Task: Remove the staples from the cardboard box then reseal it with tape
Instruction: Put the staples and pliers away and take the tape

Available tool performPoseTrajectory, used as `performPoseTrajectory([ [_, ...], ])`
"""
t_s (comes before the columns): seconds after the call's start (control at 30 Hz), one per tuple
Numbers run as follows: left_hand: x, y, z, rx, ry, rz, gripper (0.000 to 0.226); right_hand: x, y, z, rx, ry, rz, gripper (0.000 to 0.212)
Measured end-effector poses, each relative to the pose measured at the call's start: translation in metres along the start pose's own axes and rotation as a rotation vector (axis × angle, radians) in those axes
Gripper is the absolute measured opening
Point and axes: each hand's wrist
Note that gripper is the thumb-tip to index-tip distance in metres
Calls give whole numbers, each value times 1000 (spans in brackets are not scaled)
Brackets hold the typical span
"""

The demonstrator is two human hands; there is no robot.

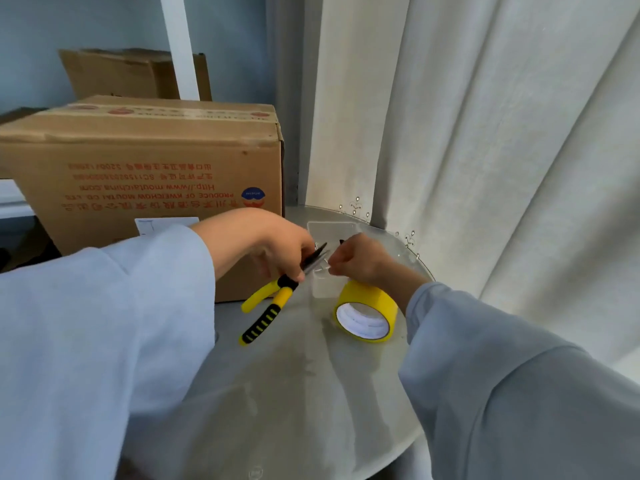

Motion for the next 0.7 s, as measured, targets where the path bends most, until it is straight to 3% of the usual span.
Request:
performPoseTrajectory([
  [0.17, -8, -9, -18, 237, -19, -165, 31, 30, 1, -9, 416, -163, -135, 60],
  [0.33, -24, -5, -40, 417, -49, -331, 15, 40, -11, -12, 128, -340, -237, 55],
  [0.47, -37, -5, -48, 539, -32, -393, 15, 35, -12, -8, -127, -211, -203, 30],
  [0.6, -55, -2, -48, 689, 20, -375, 20, 31, -6, -11, -234, -153, -263, 24],
  [0.7, -69, 3, -51, 853, 67, -338, 19, 27, 2, -11, -257, -156, -336, 45],
])
Point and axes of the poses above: each hand's wrist, its own x-axis away from the middle knuckle, its own y-axis out of the back of the hand, z = x × y, and after that the axes turned 14 degrees about y, right-handed
